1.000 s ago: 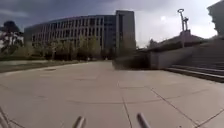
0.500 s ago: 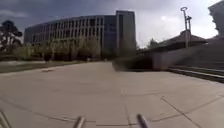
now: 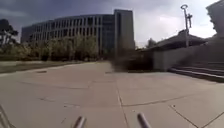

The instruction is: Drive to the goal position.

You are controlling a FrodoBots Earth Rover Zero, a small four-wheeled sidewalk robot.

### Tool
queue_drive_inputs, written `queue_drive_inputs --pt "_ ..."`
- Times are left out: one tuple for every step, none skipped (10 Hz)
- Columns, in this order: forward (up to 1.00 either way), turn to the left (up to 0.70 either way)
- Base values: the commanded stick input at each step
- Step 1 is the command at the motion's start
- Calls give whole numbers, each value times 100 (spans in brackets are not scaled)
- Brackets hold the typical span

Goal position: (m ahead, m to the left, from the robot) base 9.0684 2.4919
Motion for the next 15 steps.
queue_drive_inputs --pt "100 0" --pt "100 0" --pt "100 0" --pt "100 0" --pt "100 0" --pt "100 0" --pt "100 0" --pt "100 0" --pt "100 0" --pt "100 0" --pt "100 0" --pt "100 0" --pt "100 0" --pt "100 0" --pt "100 0"
